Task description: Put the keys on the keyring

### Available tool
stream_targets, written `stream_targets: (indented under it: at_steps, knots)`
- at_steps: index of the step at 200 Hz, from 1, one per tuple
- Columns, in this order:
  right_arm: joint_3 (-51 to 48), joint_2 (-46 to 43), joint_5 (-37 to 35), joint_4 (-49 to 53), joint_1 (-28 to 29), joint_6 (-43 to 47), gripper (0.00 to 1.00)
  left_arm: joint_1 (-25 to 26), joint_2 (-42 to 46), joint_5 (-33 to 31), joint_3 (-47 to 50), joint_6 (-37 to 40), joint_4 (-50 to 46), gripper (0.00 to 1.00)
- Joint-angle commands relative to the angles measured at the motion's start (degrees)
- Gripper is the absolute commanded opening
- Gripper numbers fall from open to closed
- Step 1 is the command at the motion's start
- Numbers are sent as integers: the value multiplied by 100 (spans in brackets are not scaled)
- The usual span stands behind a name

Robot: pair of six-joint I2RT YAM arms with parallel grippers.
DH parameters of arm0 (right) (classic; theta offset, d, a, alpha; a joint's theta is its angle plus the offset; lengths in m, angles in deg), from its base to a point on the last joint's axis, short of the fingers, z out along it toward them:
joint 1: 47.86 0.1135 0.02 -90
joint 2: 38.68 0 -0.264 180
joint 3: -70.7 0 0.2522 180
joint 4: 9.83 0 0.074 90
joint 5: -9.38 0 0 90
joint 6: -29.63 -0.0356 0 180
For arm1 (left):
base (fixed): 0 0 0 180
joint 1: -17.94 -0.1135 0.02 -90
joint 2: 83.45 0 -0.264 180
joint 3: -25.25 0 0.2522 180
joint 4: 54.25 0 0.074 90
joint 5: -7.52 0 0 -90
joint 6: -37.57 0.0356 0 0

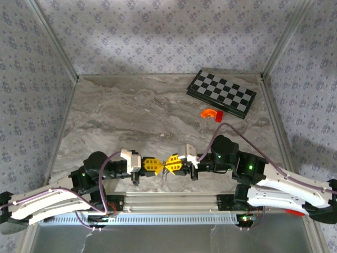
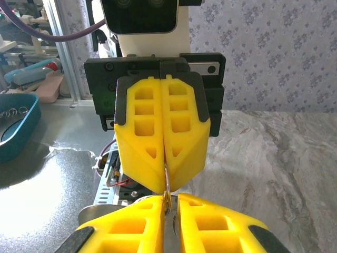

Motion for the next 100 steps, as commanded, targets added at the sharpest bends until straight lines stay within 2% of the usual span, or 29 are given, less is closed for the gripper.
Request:
stream_targets:
  at_steps: [1,17,66,100]
  knots:
    - [14,28,-135,33,11,5,14,36,6,-18,-94,-38,220,0]
    - [22,61,-175,91,13,33,13,34,-6,-40,-110,-19,158,0]
    - [64,54,-332,243,17,150,1,29,-47,-116,-185,42,-35,0]
    - [306,155,-611,670,26,275,0,33,-40,-563,-429,302,-829,0]
